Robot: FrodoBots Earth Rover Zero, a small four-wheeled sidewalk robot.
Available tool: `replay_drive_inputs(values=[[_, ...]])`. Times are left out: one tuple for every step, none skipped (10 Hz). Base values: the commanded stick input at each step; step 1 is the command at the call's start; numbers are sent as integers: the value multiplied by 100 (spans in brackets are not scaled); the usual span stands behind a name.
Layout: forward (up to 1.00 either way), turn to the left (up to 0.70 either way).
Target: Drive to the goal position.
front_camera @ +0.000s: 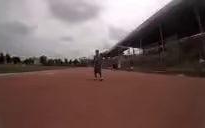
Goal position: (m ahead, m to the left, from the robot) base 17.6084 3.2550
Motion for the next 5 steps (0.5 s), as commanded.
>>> replay_drive_inputs(values=[[70, 0], [70, 0], [70, 0], [70, 0], [70, 0]])
